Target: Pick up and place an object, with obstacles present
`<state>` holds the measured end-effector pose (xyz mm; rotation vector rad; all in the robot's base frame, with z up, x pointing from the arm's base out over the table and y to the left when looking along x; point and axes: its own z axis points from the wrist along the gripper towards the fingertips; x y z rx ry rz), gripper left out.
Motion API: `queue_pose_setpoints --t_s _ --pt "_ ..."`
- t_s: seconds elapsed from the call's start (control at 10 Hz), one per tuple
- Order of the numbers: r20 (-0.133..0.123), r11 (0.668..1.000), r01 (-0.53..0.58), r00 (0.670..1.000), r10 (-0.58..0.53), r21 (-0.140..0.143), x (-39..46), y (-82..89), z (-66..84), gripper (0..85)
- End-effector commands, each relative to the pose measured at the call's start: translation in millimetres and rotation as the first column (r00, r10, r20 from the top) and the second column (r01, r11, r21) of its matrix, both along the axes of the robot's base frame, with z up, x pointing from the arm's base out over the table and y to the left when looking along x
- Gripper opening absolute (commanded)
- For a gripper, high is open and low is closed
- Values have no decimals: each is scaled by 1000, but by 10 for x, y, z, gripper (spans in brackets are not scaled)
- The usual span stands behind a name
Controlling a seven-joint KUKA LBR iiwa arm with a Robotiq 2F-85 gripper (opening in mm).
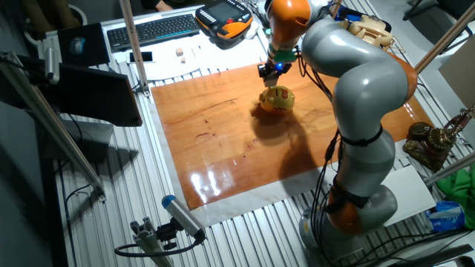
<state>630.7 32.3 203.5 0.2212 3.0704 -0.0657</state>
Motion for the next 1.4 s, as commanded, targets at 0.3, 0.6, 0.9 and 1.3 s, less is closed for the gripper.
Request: queue_pose_setpoints --t_s 0.3,0.6,0.9,1.3 --pt "3 1000 11 1000 -11 0 44 146 -105 0" --pt "9 1000 16 1000 -17 18 19 210 -169 0" --pt "8 1000 21 1000 -21 20 16 235 -206 0" --pt "1 998 -57 998 57 25 19 233 -208 0"
